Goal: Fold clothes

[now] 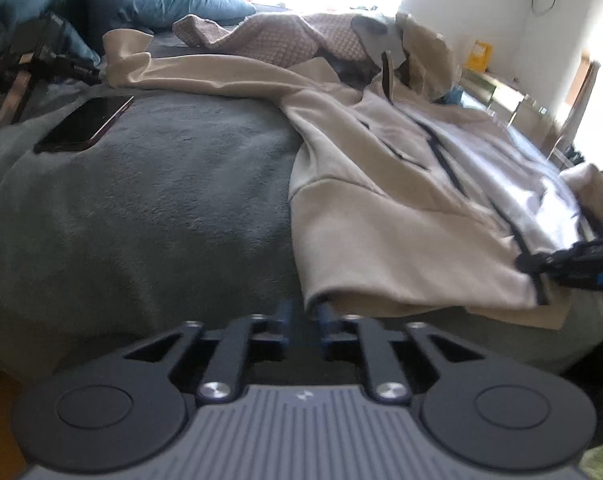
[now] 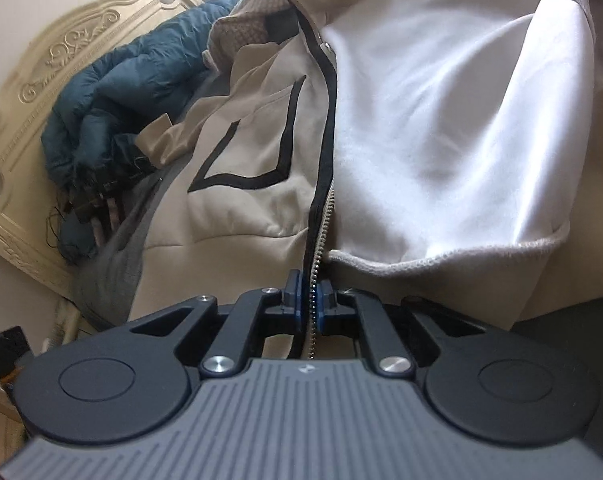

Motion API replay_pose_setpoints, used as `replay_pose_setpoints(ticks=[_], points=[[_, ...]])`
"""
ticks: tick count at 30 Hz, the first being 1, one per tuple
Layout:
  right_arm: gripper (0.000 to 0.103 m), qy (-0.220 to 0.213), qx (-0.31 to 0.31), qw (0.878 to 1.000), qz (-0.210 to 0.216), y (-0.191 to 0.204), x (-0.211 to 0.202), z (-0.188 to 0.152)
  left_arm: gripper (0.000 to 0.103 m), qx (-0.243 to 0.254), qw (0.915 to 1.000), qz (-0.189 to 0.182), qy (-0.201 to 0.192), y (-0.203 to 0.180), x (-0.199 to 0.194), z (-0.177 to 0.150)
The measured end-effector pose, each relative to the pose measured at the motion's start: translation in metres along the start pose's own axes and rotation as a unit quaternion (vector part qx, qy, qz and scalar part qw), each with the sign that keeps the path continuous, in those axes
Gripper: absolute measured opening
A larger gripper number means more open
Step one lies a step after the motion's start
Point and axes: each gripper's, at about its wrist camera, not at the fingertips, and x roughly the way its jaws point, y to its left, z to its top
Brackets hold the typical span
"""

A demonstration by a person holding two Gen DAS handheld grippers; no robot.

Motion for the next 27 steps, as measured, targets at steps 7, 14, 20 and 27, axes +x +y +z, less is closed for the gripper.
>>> replay_pose_setpoints(ticks=[7, 14, 20, 27], points=[[0.005, 0.013, -0.025, 0.999, -0.019, 0.004, 0.002, 0.002, 0.039, -0.063, 0.9948, -0.04, -0.069, 0.023, -0.013, 0.015], [0.005, 0.013, -0.023, 0.999, -0.038, 0.009, 0.004, 0.001, 0.051, -0.043, 0.9936, -0.088, -0.055, 0.016, 0.051, 0.049], [0.006, 0.013, -0.024, 0.998, -0.048, 0.013, 0.005, 0.001, 0.029, -0.068, 0.9926, -0.101, 0.002, 0.022, 0.081, 0.048], [0.006, 0.014, -0.016, 0.999, -0.045, 0.011, 0.005, 0.002, 0.007, -0.192, 0.9333, -0.303, -0.002, 0.06, 0.062, 0.052]])
